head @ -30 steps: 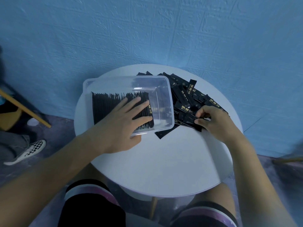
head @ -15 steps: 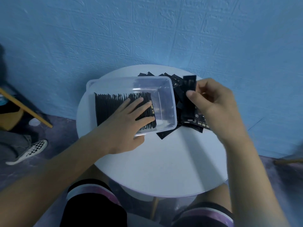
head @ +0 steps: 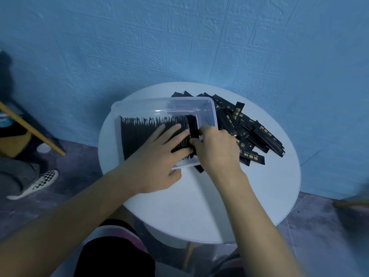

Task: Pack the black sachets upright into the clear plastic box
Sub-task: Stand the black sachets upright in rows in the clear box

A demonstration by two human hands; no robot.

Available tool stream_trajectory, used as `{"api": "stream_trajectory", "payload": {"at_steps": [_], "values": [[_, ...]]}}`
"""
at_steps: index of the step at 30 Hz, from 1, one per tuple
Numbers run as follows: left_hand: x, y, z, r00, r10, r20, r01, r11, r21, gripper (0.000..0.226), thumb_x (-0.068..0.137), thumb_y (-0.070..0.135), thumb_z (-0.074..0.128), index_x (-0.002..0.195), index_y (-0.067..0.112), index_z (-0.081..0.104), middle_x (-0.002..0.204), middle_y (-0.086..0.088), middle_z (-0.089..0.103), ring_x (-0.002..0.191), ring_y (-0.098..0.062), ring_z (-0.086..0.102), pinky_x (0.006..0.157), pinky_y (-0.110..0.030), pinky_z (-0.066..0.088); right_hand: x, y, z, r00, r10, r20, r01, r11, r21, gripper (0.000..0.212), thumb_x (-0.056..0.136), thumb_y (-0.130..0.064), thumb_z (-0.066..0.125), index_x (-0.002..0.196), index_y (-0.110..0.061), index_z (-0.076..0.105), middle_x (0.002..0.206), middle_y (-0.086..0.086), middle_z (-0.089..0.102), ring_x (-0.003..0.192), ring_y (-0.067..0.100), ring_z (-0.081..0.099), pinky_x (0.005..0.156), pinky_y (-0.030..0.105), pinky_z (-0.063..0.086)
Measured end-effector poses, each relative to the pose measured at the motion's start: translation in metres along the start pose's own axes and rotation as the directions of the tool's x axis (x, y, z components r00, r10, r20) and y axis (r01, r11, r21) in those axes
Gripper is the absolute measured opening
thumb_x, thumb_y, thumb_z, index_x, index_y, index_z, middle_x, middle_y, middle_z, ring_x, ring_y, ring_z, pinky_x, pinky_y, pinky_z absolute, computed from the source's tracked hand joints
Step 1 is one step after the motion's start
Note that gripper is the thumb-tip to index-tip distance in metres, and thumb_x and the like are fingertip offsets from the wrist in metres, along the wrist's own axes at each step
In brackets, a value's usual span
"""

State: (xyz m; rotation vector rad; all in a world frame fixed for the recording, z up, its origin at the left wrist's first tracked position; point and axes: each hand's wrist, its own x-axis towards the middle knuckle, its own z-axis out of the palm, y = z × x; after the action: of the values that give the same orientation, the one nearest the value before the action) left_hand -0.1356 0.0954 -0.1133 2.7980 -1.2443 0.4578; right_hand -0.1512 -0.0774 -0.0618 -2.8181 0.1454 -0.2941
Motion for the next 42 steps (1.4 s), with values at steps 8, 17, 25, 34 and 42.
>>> {"api": "stream_trajectory", "payload": {"at_steps": [8, 17, 25, 34, 42], "values": [[-0.001, 0.001, -0.001, 1.0, -0.004, 0.004, 0.004, 1.0, -0.009, 0.059, 0.084, 0.037, 0.04, 0.14, 0.026, 0.056, 0.162, -0.009, 0.03, 0.152, -0.033, 0.021, 0.122, -0.058, 0.016, 0.005, -0.001, 0.004, 0.999, 0.043, 0.028, -0.045, 0.996, 0.073, 0.027, 0.093, -0.037, 0.061, 0.111, -0.016, 0.062, 0.092, 0.011, 0.065, 0.086, 0.036, 0.057, 0.065, 0.034, 0.038], [0.0, 0.001, -0.004, 0.999, -0.006, 0.031, 0.004, 0.998, 0.062, 0.063, 0.087, 0.041, 0.042, 0.148, 0.026, 0.046, 0.161, -0.008, 0.032, 0.15, -0.034, 0.024, 0.121, -0.058, 0.018, 0.005, 0.01, 0.004, 0.99, -0.001, 0.138, -0.035, 0.966, 0.256, 0.033, 0.091, -0.023, 0.04, 0.105, -0.025, 0.07, 0.085, 0.01, 0.073, 0.076, 0.038, 0.069, 0.071, 0.044, 0.058], [0.008, 0.002, -0.01, 0.997, 0.013, 0.075, -0.021, 0.994, 0.108, 0.057, 0.085, 0.051, 0.046, 0.136, 0.03, 0.058, 0.161, -0.008, 0.031, 0.138, -0.035, 0.035, 0.115, -0.056, 0.024, 0.006, 0.013, 0.002, 0.981, -0.001, 0.192, -0.062, 0.944, 0.323, 0.038, 0.096, -0.015, 0.042, 0.119, -0.03, 0.069, 0.1, 0.008, 0.075, 0.076, 0.034, 0.072, 0.071, 0.046, 0.06], [0.013, 0.003, -0.008, 0.998, -0.003, 0.057, -0.005, 0.988, 0.154, 0.057, 0.089, 0.055, 0.043, 0.139, 0.028, 0.056, 0.155, -0.006, 0.04, 0.133, -0.035, 0.041, 0.107, -0.053, 0.03, 0.007, 0.018, 0.003, 0.968, 0.004, 0.25, -0.096, 0.93, 0.355, 0.035, 0.094, -0.017, 0.04, 0.106, -0.027, 0.071, 0.085, 0.004, 0.074, 0.07, 0.025, 0.075, 0.063, 0.044, 0.062], [0.012, -0.003, -0.007, 0.997, -0.029, 0.075, 0.02, 0.993, 0.119, 0.056, 0.089, 0.053, 0.04, 0.138, 0.031, 0.057, 0.155, -0.003, 0.04, 0.133, -0.035, 0.04, 0.106, -0.054, 0.032, -0.013, 0.03, -0.01, 0.987, -0.039, 0.154, -0.08, 0.713, 0.696, 0.027, 0.101, -0.013, 0.05, 0.114, -0.021, 0.071, 0.086, -0.002, 0.075, 0.068, 0.019, 0.074, 0.059, 0.039, 0.061]]}}
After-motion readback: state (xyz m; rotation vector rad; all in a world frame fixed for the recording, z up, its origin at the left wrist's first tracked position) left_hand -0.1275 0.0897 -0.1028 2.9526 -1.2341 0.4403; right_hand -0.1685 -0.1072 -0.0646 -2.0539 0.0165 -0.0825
